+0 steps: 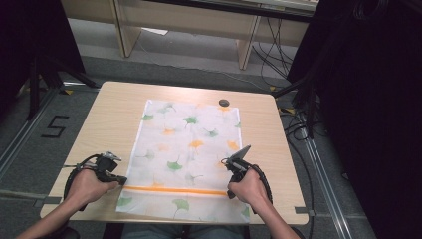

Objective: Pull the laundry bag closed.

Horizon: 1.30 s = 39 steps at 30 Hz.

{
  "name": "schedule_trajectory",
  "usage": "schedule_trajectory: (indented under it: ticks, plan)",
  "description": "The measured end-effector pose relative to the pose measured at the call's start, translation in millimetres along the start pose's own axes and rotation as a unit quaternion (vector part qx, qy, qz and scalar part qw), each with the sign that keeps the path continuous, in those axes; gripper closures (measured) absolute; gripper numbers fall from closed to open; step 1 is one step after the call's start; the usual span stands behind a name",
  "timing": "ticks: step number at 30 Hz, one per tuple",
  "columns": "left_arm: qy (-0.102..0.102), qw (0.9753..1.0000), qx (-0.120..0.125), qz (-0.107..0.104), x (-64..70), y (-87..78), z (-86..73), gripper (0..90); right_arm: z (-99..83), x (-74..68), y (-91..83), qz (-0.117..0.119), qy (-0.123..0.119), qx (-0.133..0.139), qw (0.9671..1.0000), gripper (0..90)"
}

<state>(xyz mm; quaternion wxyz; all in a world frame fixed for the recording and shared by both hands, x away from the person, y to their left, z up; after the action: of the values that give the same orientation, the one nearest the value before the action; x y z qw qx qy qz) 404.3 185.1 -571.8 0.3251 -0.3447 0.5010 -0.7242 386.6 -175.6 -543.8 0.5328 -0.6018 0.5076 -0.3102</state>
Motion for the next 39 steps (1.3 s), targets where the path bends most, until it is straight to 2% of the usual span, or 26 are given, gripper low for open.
schedule_trajectory:
  ticks: [3, 4, 5, 8, 10, 13, 14, 16, 17, 22, 23, 24, 26, 28, 29, 30, 34, 35, 38, 39]
  plan:
    - [-0.001, 1.0000, 0.001, -0.001, 0.1, 0.1, 0.2, 90.0, -2.4, 1.9, -1.6, 0.004, 0.001, -0.009, 1.0000, 90.0]
    - [-0.001, 1.0000, 0.000, -0.001, 0.1, 0.0, 0.1, 90.0, -2.9, 2.7, -1.8, 0.008, -0.010, -0.009, 0.9999, 90.0]
    - [-0.001, 1.0000, 0.000, -0.001, 0.1, 0.0, 0.1, 90.0, -2.2, 3.1, -1.3, 0.007, -0.002, -0.002, 1.0000, 90.0]
    - [-0.001, 1.0000, 0.001, 0.000, 0.2, 0.1, 0.2, 90.0, -3.0, 4.9, -1.6, 0.005, 0.006, -0.005, 1.0000, 90.0]
    - [0.000, 1.0000, 0.000, 0.000, 0.1, 0.0, 0.1, 90.0, -4.3, 6.6, -2.2, 0.006, 0.001, -0.010, 0.9999, 90.0]
    - [0.001, 1.0000, -0.001, -0.001, 0.1, 0.0, -0.1, 90.0, -3.3, 8.6, -0.8, 0.002, 0.007, 0.003, 1.0000, 90.0]
    - [0.001, 1.0000, -0.001, 0.000, -0.1, -0.1, -0.1, 90.0, -5.5, 10.1, -1.7, 0.008, 0.006, -0.007, 0.9999, 90.0]
    - [-0.001, 1.0000, 0.001, 0.000, 0.2, 0.1, 0.2, 90.0, -6.0, 10.7, -1.9, 0.006, 0.005, -0.008, 0.9999, 90.0]
    - [-0.001, 1.0000, 0.001, 0.000, 0.2, 0.0, 0.2, 90.0, -5.0, 11.0, -1.1, 0.007, 0.009, 0.002, 0.9999, 90.0]
    - [0.001, 1.0000, 0.000, 0.000, -0.1, -0.1, -0.1, 90.0, -7.7, 16.6, -2.4, -0.001, 0.014, -0.005, 0.9999, 90.0]
    - [-0.001, 1.0000, 0.001, 0.000, 0.1, 0.1, 0.2, 90.0, -6.5, 17.4, -1.1, 0.002, 0.019, 0.006, 0.9998, 90.0]
    - [0.000, 1.0000, 0.001, 0.000, 0.1, 0.0, 0.1, 90.0, -9.2, 19.3, -3.2, 0.006, 0.021, -0.005, 0.9997, 90.0]
    - [-0.001, 1.0000, 0.001, 0.000, 0.1, 0.0, 0.2, 90.0, -8.6, 22.8, -2.3, 0.001, 0.023, 0.008, 0.9997, 90.0]
    - [0.001, 1.0000, -0.001, -0.001, 0.1, 0.0, -0.1, 90.0, -9.2, 22.9, -2.6, 0.004, 0.029, 0.007, 0.9995, 90.0]
    - [0.001, 1.0000, -0.001, 0.000, 0.0, 0.0, -0.1, 90.0, -10.2, 23.6, -2.2, 0.013, 0.019, 0.004, 0.9997, 90.0]
    - [-0.001, 1.0000, 0.001, 0.000, 0.1, 0.0, 0.1, 90.0, -11.1, 26.1, -2.3, -0.001, 0.026, 0.002, 0.9997, 90.0]
    - [0.001, 1.0000, 0.000, 0.000, 0.1, 0.1, -0.1, 90.0, -11.0, 27.3, -2.7, 0.005, 0.031, 0.007, 0.9995, 90.0]
    - [0.001, 1.0000, 0.000, 0.000, 0.0, 0.0, -0.1, 90.0, -12.2, 29.0, -2.4, 0.002, 0.025, 0.002, 0.9997, 90.0]
    - [0.001, 1.0000, 0.000, 0.000, 0.1, 0.0, -0.1, 90.0, -12.6, 29.6, -2.7, 0.003, 0.030, 0.000, 0.9995, 90.0]
    - [0.001, 1.0000, 0.000, 0.001, 0.0, -0.1, -0.1, 90.0, -14.0, 28.9, -3.6, 0.009, 0.031, -0.005, 0.9995, 90.0]
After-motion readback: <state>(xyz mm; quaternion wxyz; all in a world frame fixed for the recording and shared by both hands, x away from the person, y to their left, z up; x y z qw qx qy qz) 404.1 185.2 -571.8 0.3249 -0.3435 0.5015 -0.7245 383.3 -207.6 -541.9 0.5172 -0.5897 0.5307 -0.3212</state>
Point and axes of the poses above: each handheld gripper's, and its own axes: y roughly forward along the jaws, z roughly out of its top, x roughly to its right, the point moved 9 cm from there along y, roughly forward along the jaws, and after that the axes turned 14 degrees about -x, right-handed, at the moved point
